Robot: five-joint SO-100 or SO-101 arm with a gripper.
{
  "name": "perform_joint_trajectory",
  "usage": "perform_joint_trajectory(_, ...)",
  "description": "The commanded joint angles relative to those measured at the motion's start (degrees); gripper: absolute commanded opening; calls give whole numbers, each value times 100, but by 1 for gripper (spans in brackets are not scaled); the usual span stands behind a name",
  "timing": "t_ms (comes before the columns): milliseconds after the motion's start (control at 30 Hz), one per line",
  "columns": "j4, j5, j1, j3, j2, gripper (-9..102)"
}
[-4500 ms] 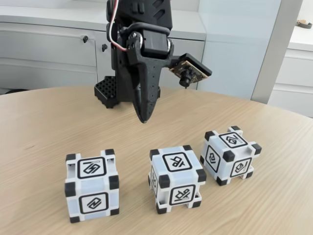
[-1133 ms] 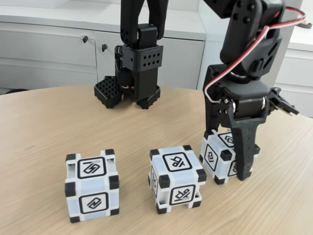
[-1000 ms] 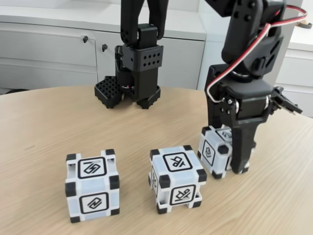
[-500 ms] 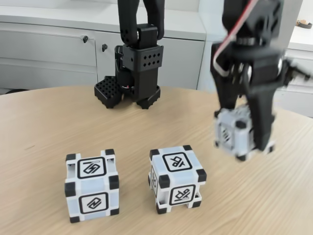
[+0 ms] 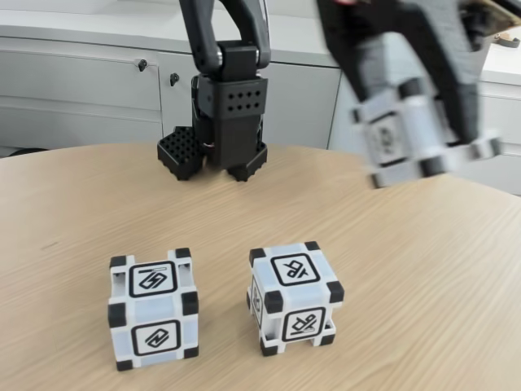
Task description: Stack cubes from left to right.
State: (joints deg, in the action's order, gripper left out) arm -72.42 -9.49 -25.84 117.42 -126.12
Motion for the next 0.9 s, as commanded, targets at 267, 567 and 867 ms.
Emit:
perform_joint_trajectory(267,-26,1503,2487,-79,-123,0)
perform_joint_trajectory(567,-35,2109,3322,-70,18,0)
perform_joint_trajectory(867,-35,2074,3331,-70,1037,0)
